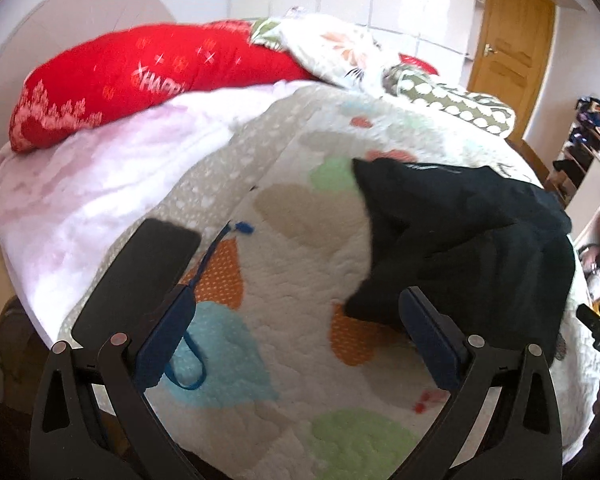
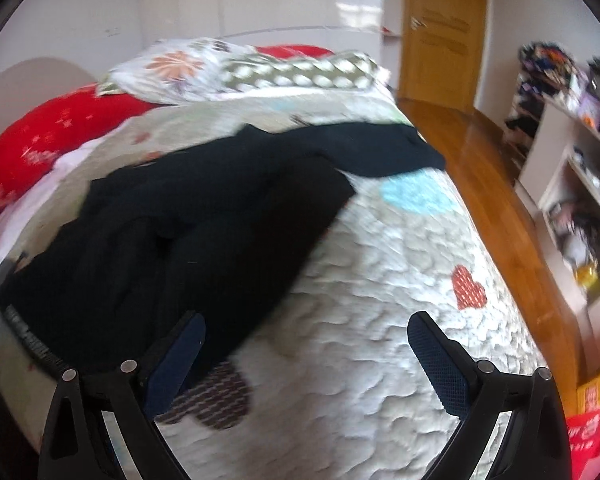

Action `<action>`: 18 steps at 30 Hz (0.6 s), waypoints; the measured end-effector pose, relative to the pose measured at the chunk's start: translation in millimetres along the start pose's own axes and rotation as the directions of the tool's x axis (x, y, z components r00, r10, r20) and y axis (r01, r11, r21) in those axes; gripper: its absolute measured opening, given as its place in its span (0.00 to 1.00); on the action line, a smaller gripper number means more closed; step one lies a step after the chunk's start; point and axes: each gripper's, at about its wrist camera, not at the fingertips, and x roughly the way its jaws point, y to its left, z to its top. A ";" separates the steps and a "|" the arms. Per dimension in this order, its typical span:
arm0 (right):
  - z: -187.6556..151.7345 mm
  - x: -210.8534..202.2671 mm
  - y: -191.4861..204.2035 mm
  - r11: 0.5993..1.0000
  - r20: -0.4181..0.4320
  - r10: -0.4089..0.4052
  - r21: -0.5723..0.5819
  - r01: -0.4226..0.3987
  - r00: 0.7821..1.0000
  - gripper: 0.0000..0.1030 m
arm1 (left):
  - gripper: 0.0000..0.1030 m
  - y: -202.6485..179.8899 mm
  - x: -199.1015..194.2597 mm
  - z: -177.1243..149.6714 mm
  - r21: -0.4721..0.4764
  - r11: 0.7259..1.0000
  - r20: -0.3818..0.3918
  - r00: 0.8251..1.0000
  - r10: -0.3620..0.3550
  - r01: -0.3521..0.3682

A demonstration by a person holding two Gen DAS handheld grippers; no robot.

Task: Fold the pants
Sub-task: 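Move both grippers toward the black pants on the bed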

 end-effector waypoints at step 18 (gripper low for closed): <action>0.5 -23.7 8.1 0.997 0.063 0.063 0.041 -0.066 0.996 0.99 | 0.99 -50.3 -11.9 0.2 0.050 0.997 0.005 0.998 -0.061 0.061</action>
